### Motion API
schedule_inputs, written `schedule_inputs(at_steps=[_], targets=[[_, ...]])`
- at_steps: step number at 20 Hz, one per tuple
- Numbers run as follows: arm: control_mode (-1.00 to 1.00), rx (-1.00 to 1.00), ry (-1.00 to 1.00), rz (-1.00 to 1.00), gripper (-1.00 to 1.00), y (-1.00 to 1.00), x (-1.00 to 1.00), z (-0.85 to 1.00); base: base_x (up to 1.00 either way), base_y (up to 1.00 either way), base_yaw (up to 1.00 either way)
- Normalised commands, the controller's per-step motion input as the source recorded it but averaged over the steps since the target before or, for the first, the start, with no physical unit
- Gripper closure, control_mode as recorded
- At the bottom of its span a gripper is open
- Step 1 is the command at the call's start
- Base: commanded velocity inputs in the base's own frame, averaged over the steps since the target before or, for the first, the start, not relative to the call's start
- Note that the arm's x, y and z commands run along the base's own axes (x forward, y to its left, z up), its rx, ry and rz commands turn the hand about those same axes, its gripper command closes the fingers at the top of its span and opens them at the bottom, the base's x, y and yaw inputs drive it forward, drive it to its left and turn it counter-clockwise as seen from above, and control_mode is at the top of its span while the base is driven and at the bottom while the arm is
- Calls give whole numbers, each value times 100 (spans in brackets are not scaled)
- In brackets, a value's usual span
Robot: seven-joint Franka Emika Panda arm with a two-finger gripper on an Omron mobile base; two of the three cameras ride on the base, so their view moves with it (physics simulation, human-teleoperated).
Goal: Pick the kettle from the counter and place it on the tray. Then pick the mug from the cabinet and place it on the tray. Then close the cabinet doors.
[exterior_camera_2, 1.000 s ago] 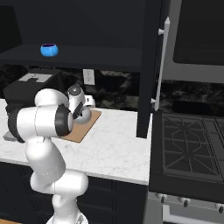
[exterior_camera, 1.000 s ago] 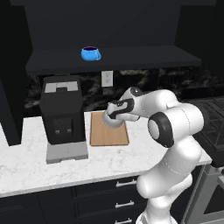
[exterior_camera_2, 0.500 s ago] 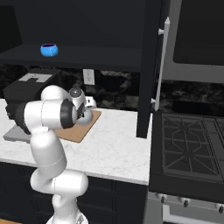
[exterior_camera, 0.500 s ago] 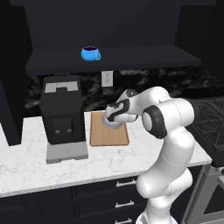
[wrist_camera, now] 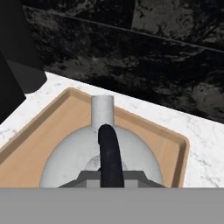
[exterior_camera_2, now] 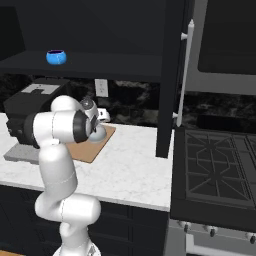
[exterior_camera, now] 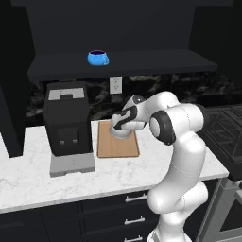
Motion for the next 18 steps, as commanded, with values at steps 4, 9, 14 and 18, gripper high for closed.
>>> schedule_inputs(at_steps=[4, 9, 14, 18], targets=[[-100, 0, -4, 0, 100, 4, 21, -3, 0, 0, 0], [-100, 0, 0, 0, 100, 5, 21, -6, 0, 0, 0], [-100, 0, -1, 0, 100, 4, 21, -8, 0, 0, 0], [-100, 0, 0, 0, -100, 3, 3, -13, 0, 0, 0]])
